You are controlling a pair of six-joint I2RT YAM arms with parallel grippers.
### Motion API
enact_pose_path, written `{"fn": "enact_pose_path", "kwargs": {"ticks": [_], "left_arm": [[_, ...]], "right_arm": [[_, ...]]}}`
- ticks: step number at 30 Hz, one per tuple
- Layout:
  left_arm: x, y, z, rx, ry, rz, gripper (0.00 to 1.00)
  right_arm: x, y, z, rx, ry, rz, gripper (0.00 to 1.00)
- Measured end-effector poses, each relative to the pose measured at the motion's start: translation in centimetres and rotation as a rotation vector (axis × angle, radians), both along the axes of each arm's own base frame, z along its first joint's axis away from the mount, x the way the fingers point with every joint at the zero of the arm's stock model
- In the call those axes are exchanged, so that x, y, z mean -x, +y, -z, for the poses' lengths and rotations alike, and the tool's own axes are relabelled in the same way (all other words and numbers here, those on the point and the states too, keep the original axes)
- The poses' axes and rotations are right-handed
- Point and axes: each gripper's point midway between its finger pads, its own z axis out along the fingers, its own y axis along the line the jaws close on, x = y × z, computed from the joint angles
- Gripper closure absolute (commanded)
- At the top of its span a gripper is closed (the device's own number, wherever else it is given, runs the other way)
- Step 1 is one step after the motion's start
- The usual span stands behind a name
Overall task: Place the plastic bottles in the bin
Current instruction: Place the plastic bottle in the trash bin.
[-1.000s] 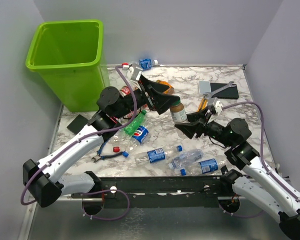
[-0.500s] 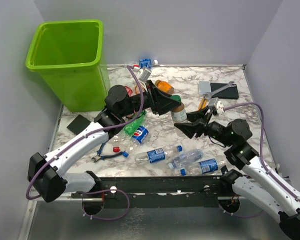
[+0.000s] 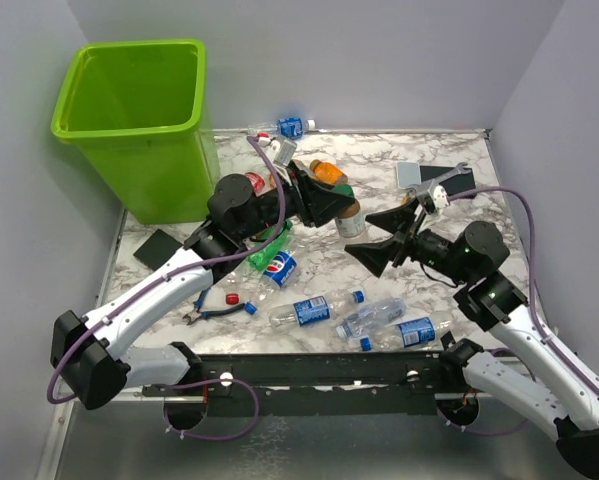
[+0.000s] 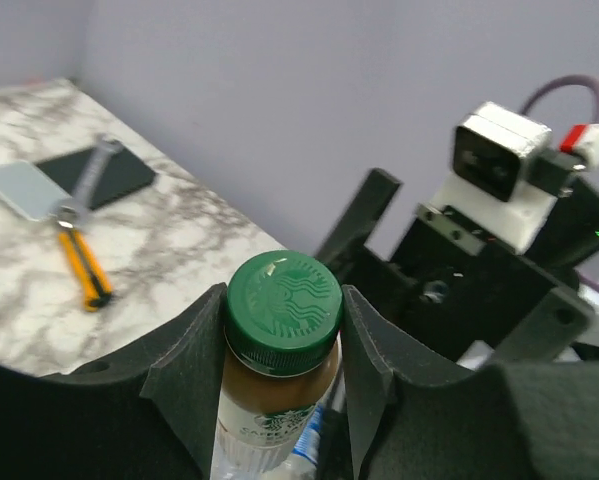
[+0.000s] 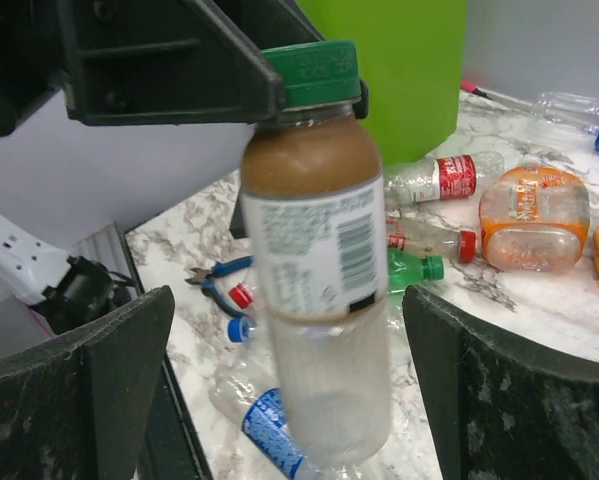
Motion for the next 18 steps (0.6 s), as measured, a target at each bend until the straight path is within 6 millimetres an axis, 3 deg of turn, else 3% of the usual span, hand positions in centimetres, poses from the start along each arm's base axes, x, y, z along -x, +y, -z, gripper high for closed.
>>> {"fn": "enact_pose_path", "kwargs": {"ticks": [4, 7, 11, 15, 18], "left_arm": [[-2.4, 2.4, -0.9, -0.037, -0.063, -0.208, 1.00], [-4.3, 5.1, -4.1, -0.047, -0.164, -0.395, 1.00], [-6.5, 10.6, -12.4, -0.032, -0.374, -0.717, 1.00], [-6.9, 17.9, -21.3, -0.014, -0.572, -1.090, 1.00], [-7.4, 22.3, -25.0, -0.035, -0.633, -1.302, 1.00]], "right_arm": [[0.8, -0.3, -2.1, -0.033, 0.050, -0.001, 0.00], [1.5, -0.9, -3.5, -0.058, 0.078, 0.012, 0.00], [2.1, -2.6, -5.1, -0.096, 0.083, 0.084, 0.00], [2.0, -4.8, -6.1, -0.172, 0.106, 0.204, 0.00], [2.0, -5.9, -5.4, -0.245, 0.141, 0.259, 0.00]]}}
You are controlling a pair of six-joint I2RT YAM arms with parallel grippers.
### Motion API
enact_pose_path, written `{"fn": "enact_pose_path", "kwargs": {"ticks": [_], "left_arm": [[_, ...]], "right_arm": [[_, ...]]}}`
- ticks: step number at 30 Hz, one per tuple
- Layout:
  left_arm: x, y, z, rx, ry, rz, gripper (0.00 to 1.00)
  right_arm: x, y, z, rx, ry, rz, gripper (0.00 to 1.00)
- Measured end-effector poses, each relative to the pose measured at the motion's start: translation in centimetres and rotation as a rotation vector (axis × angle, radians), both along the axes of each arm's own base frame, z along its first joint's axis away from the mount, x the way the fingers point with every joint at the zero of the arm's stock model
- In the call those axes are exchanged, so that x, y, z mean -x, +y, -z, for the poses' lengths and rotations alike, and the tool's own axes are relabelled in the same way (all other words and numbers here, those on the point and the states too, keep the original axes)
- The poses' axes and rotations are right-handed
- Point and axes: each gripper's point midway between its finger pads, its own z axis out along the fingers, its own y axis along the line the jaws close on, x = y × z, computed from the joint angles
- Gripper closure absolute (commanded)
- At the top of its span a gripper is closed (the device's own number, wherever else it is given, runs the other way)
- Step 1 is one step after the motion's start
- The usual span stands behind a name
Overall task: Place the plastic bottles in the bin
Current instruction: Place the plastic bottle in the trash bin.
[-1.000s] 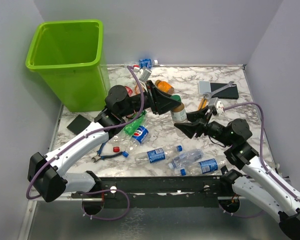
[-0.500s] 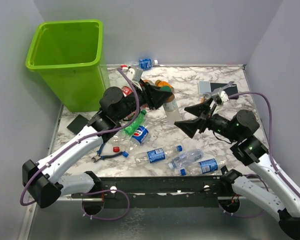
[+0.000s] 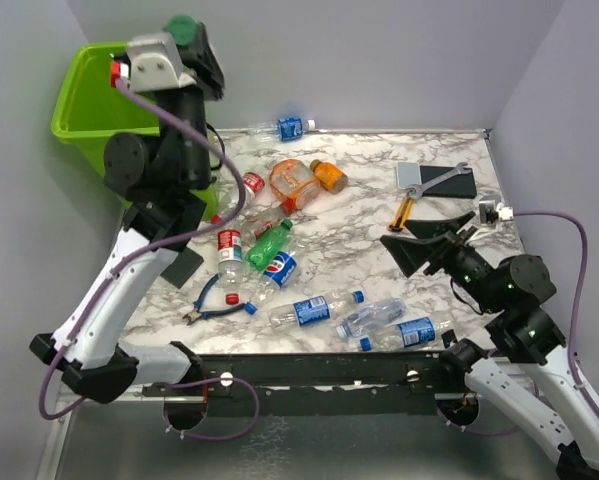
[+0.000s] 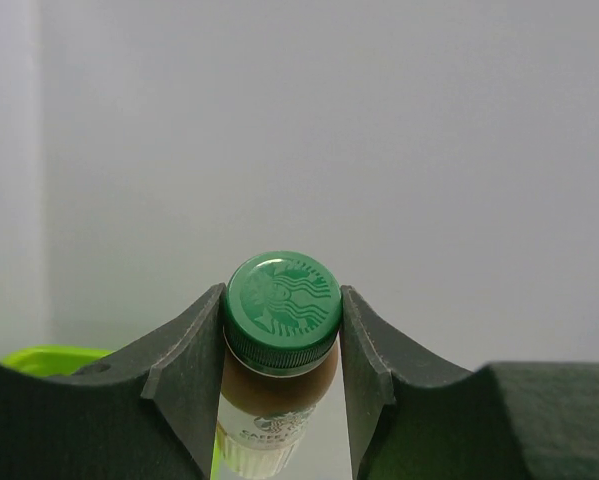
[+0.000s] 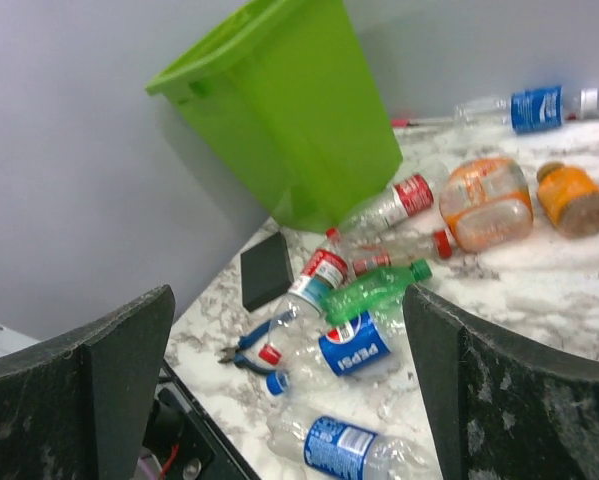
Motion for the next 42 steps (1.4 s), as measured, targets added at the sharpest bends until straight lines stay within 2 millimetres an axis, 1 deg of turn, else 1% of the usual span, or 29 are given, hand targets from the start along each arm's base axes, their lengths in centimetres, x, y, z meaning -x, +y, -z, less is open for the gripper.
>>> {"fn": "enact_pose_path", "kwargs": {"ticks": [2, 4, 5, 8, 11, 13, 14, 17, 19, 21, 24, 25, 26, 27, 28, 29, 31, 33, 34, 36, 38, 39, 40, 42], "left_arm": [[-1.3, 3.1, -1.2, 0.005, -0.001, -0.144, 1.00], [-3.1, 5.6, -1.1, 0.009, 0.025, -0.252, 1.00], [-4.4, 7.2, -0.6, 0.011, 0.049, -0.318, 1.00], [-8.0, 10.2, 2.2, 0.004, 0.134, -0.437, 1.00], [-11.3, 12.4, 5.4, 0.006, 0.222, -0.501, 1.00], [-13.1, 13.6, 7.3, 0.018, 0.267, -0.524, 1.00], [-14.1, 14.1, 8.7, 0.025, 0.301, -0.532, 1.00], [-15.7, 15.0, 11.3, 0.038, 0.361, -0.544, 1.00], [-16.4, 15.1, 13.0, 0.036, 0.403, -0.547, 0.99], [-16.8, 15.1, 14.0, 0.036, 0.428, -0.551, 0.92], [-16.9, 15.1, 14.7, 0.037, 0.444, -0.553, 0.89], [-16.9, 15.1, 14.7, 0.040, 0.442, -0.552, 0.86], [-16.9, 15.1, 14.7, 0.042, 0.442, -0.551, 0.81], [-16.9, 15.0, 14.6, 0.044, 0.440, -0.550, 0.66], [-16.9, 15.0, 14.6, 0.045, 0.439, -0.549, 0.49], [-16.9, 15.0, 14.6, 0.044, 0.440, -0.548, 0.35], [-16.8, 14.9, 14.5, 0.039, 0.441, -0.546, 0.17], [-16.5, 14.6, 14.3, 0.041, 0.438, -0.536, 0.03], [-16.2, 14.3, 14.0, 0.042, 0.435, -0.528, 0.01], [-15.6, 13.4, 13.4, 0.035, 0.425, -0.507, 0.01], [-14.6, 11.6, 12.4, 0.025, 0.409, -0.466, 0.01], [-13.9, 10.3, 11.7, 0.019, 0.396, -0.435, 0.01], [-13.7, 10.0, 11.6, 0.011, 0.395, -0.431, 0.01], [-11.5, 6.2, 9.8, 0.000, 0.360, -0.331, 0.01]], "right_arm": [[-0.3, -0.1, 2.1, -0.009, 0.047, 0.014, 0.00], [-0.9, 0.3, 4.6, 0.008, 0.119, 0.017, 0.00], [-1.2, 0.6, 5.9, 0.022, 0.161, 0.017, 0.00], [-1.9, 1.1, 8.6, 0.060, 0.251, 0.019, 0.00], [-2.1, 1.3, 10.5, 0.084, 0.307, 0.021, 0.00], [-2.0, 1.2, 11.1, 0.092, 0.319, 0.023, 0.00], [-2.0, 1.1, 11.1, 0.094, 0.319, 0.026, 0.00], [-2.0, 0.6, 11.2, 0.104, 0.314, 0.048, 0.00], [-2.1, 0.2, 11.3, 0.108, 0.312, 0.069, 0.00], [-2.1, -0.1, 11.3, 0.106, 0.308, 0.086, 0.00], [-2.2, -0.5, 11.4, 0.103, 0.306, 0.109, 0.00], [-2.3, -0.7, 11.6, 0.104, 0.308, 0.121, 0.00], [-2.5, -0.8, 11.7, 0.105, 0.311, 0.132, 0.00], [-2.6, -1.0, 11.9, 0.106, 0.314, 0.145, 0.00], [-2.7, -1.1, 12.0, 0.108, 0.317, 0.155, 0.00], [-2.8, -1.2, 12.2, 0.109, 0.320, 0.164, 0.00], [-3.1, -1.3, 12.4, 0.114, 0.328, 0.178, 0.00], [-3.4, -1.3, 12.8, 0.127, 0.345, 0.187, 0.00], [-3.5, -1.3, 13.1, 0.136, 0.355, 0.191, 0.00], [-3.6, -1.4, 13.4, 0.151, 0.371, 0.201, 0.00], [-3.8, -1.6, 13.6, 0.162, 0.382, 0.213, 0.00], [-3.8, -1.8, 13.7, 0.168, 0.384, 0.223, 0.00], [-3.9, -2.0, 13.7, 0.173, 0.382, 0.235, 0.00], [-4.2, -2.4, 13.5, 0.177, 0.374, 0.265, 0.00]]}}
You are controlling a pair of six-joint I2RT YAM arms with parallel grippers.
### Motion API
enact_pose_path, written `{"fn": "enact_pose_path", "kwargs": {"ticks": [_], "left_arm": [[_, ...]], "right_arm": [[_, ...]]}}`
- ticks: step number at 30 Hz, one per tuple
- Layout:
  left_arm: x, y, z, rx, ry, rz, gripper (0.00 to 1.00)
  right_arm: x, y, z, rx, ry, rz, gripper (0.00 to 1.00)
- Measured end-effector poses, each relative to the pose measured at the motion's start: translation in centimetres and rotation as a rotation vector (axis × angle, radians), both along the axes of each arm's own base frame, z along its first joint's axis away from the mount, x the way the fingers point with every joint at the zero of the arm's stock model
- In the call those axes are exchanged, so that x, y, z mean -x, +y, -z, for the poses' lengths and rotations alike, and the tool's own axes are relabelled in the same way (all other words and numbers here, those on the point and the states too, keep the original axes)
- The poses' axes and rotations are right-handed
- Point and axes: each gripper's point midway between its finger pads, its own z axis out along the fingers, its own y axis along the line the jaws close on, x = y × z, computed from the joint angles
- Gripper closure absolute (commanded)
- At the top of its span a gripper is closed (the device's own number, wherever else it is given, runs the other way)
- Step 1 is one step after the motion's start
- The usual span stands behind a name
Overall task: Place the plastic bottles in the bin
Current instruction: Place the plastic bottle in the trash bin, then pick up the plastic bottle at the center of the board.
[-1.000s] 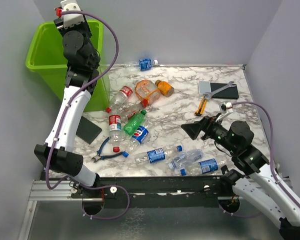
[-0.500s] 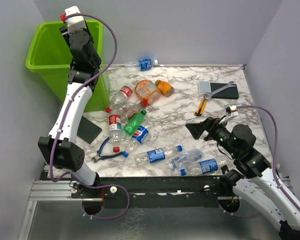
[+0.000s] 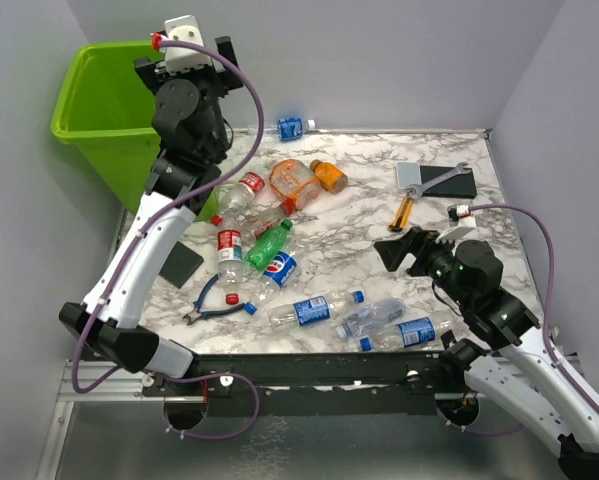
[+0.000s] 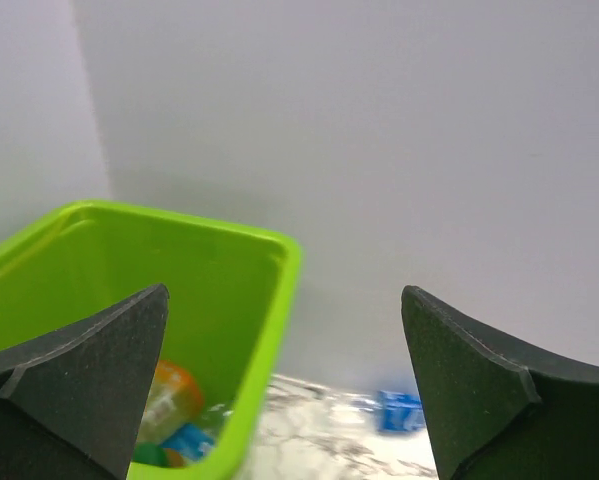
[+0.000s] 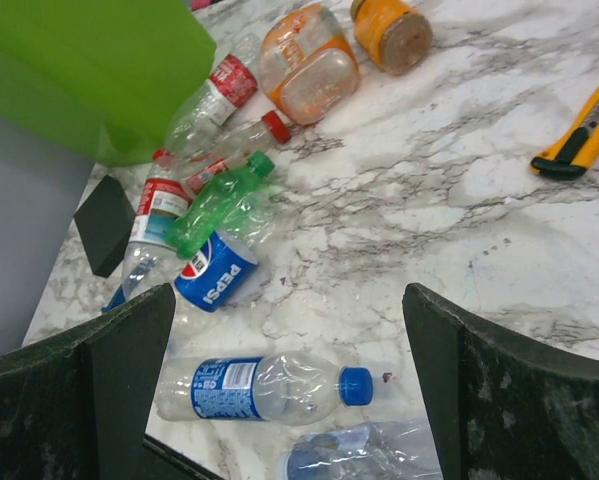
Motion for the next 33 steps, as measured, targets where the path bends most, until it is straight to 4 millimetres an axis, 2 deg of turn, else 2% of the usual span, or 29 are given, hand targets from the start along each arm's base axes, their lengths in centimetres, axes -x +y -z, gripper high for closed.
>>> {"fn": "enact_pose_path", "kwargs": {"ticks": [3, 5, 7, 9, 11, 14, 15, 18, 20, 22, 26, 30, 33], "left_arm": [[2.6, -3.8, -1.3, 0.002, -0.029, 0.127, 0.01], [4.9, -6.9, -1.3, -0.002, -0.030, 0.257, 0.01], [6.6, -9.4, -0.1, -0.008, -0.011, 0.375, 0.01], [7.4, -11.3, 2.4, -0.019, 0.036, 0.472, 0.01], [7.8, -13.1, 6.3, -0.031, 0.109, 0.565, 0.01], [8.7, -15.1, 16.1, -0.049, 0.306, 0.676, 0.01], [9.3, -15.4, 20.6, -0.049, 0.404, 0.699, 0.01], [11.3, -15.2, 29.8, -0.030, 0.623, 0.718, 0.01], [12.7, -14.8, 33.0, -0.004, 0.702, 0.727, 0.01], [13.9, -14.6, 34.2, 0.040, 0.719, 0.750, 0.01], [15.5, -14.9, 33.5, 0.136, 0.641, 0.820, 0.01], [16.2, -15.2, 33.2, 0.207, 0.585, 0.864, 0.01], [16.2, -15.2, 33.5, 0.215, 0.588, 0.860, 0.01]], "right_arm": [[-0.5, -0.9, -0.3, 0.030, -0.001, 0.054, 0.00], [-1.1, -1.6, -0.6, 0.056, 0.009, 0.100, 0.00], [-1.7, -2.0, -0.4, 0.082, 0.034, 0.139, 0.00], [-2.2, -2.4, 0.7, 0.113, 0.077, 0.175, 0.00], [-2.5, -2.5, 2.5, 0.141, 0.137, 0.199, 0.00], [-2.3, -2.4, 6.6, 0.178, 0.257, 0.215, 0.02], [-2.1, -2.4, 8.1, 0.189, 0.296, 0.215, 0.02], [-0.8, -2.1, 12.1, 0.193, 0.419, 0.212, 0.02], [0.1, -2.1, 14.0, 0.191, 0.482, 0.212, 0.03], [0.9, -2.1, 15.1, 0.180, 0.528, 0.213, 0.04], [1.2, -1.1, 14.9, 0.135, 0.547, 0.174, 0.09], [0.9, 2.5, 14.1, 0.063, 0.542, 0.024, 0.09], [1.8, 6.3, 14.3, 0.155, 0.549, -0.125, 0.04]]}}
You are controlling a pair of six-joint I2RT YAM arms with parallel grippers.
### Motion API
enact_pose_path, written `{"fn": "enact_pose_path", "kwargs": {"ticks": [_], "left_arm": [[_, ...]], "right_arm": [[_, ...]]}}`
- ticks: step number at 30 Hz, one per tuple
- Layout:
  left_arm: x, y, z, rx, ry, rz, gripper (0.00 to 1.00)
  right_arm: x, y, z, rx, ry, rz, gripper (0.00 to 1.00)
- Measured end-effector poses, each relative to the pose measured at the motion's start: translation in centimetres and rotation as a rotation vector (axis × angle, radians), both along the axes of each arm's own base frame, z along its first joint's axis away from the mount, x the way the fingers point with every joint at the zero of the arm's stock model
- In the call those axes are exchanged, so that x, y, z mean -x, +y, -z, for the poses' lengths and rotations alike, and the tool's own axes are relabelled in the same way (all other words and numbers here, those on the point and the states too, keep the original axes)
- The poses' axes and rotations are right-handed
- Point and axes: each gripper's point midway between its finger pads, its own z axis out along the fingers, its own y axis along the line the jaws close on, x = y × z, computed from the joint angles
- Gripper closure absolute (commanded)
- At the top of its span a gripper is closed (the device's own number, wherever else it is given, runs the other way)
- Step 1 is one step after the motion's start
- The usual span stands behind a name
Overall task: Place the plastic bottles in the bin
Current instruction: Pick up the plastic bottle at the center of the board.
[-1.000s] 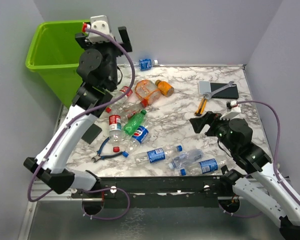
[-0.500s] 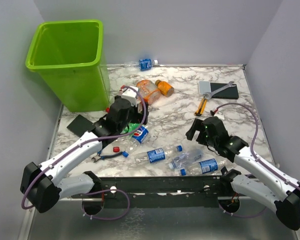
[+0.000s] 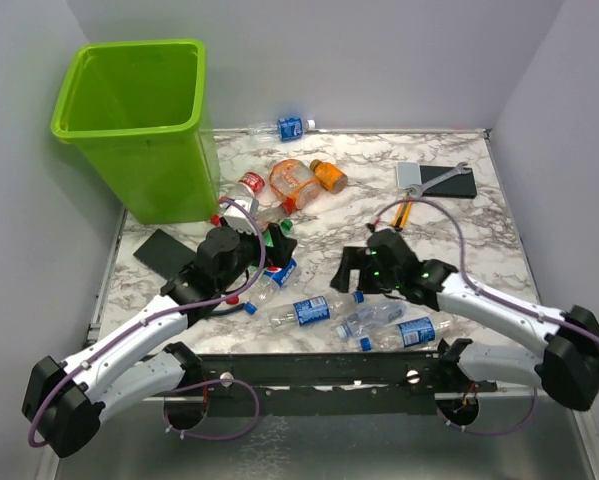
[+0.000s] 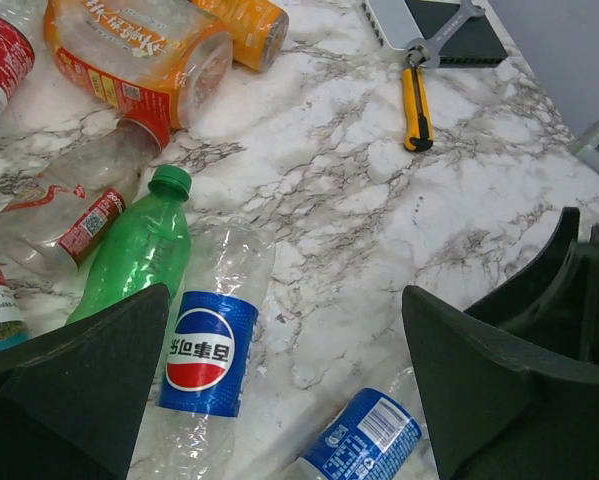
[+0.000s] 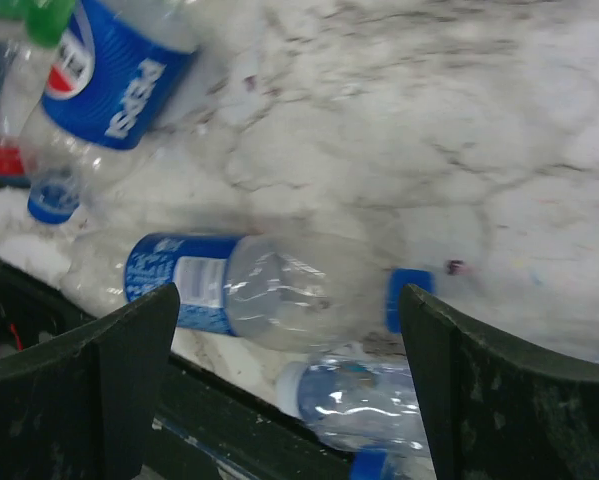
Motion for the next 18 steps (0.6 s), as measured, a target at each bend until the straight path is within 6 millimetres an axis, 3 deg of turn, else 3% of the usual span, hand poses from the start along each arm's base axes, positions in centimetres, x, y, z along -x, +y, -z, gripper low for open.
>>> {"fn": "enact_pose_path", "kwargs": {"ticks": [5, 12, 18], "left_arm": [[-0.1, 0.7, -0.4, -0.007, -0.017, -0.031, 0.01], [-0.2, 2.6, -2.9, 0.020, -0.101, -0.111, 0.01], [-0.6, 2.8, -2.0, -0.012, -0.087, -0.125, 0.01]], "right_arm": [[2.0, 6.3, -1.0, 0.118, -0.091, -0.263, 0.00], [2.2, 6.1, -1.2, 0.161, -0.095, -0.244, 0.02], [4.4, 8.3, -2.6, -0.021, 0.020, -0.243, 0.04]]}}
